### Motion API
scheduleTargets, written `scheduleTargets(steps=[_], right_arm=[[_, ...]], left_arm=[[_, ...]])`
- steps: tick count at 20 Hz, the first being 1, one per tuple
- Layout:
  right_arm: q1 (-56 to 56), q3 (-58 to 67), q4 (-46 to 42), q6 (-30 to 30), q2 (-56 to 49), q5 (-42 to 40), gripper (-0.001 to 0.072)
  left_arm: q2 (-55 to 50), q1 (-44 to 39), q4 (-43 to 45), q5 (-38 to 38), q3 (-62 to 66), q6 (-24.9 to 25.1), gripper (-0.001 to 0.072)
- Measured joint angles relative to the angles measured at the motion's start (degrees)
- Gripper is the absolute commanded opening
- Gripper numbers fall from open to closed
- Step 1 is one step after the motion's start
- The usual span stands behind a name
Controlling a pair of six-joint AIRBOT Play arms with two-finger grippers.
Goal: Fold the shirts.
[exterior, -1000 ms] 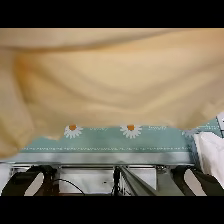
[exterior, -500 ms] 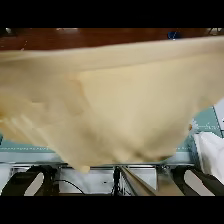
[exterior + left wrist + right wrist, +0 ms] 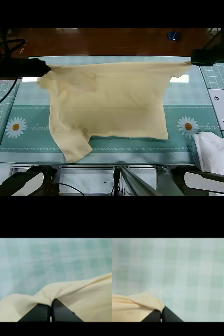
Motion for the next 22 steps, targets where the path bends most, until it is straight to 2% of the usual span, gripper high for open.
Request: scheduleTargets(steps=[4, 7, 9, 14, 15, 16, 17, 18, 19, 20, 21, 22], right_arm=[[0.28, -0.39, -0.15, 0.39, -4.44, -11.61, 0.0011], [0.35, -0.46, 0.39, 0.63, -7.74, -17.33, 0.0012], [0.35, -0.52, 0.85, 1.01, -10.34, -18.62, 0.0013], [0.37, -0.52, 3.45, 1.66, -16.0, -17.57, 0.0013], [0.42, -0.52, 3.76, 1.92, -16.72, -17.31, 0.0029], [0.42, -0.52, 4.13, 1.99, -17.16, -17.05, 0.0175], [0.42, -0.52, 4.26, 2.14, -17.51, -16.94, 0.0349], [0.42, -0.5, 4.37, 2.14, -17.7, -16.7, 0.0405], [0.39, -0.35, 4.5, 1.86, -17.75, -16.0, 0.0422], [0.26, 0.09, 4.44, 1.09, -17.44, -14.8, 0.0472], [0.11, 0.76, 3.76, 0.33, -16.79, -13.18, 0.0523], [-0.2, 1.51, 2.8, -0.44, -15.8, -10.69, 0.0542]], left_arm=[[-7.45, -1.25, -0.07, 12.68, -0.87, 1.97, 0.003], [-11.67, -2.91, 0.09, 20.41, -1.07, 2.75, 0.003], [-14.23, -4.22, 0.15, 23.3, -1.11, 2.97, 0.0031], [-20.28, -6.64, 0.22, 25.09, -1.18, 3.28, 0.0032], [-21.33, -6.84, 0.22, 25.2, -1.18, 3.34, 0.0033], [-22.21, -6.97, 0.22, 25.4, -1.18, 3.34, 0.0052], [-23.02, -7.08, 0.2, 25.44, -1.18, 3.34, 0.02], [-23.54, -7.13, 0.22, 25.11, -1.05, 3.34, 0.0337], [-23.78, -6.97, 0.24, 23.93, -0.48, 3.28, 0.0466], [-23.85, -6.58, 0.5, 21.73, 0.72, 3.28, 0.0546], [-23.74, -5.79, 1.36, 17.9, 2.67, 3.17, 0.0547], [-23.47, -4.66, 3.04, 13.33, 4.83, 3.15, 0.0547]])
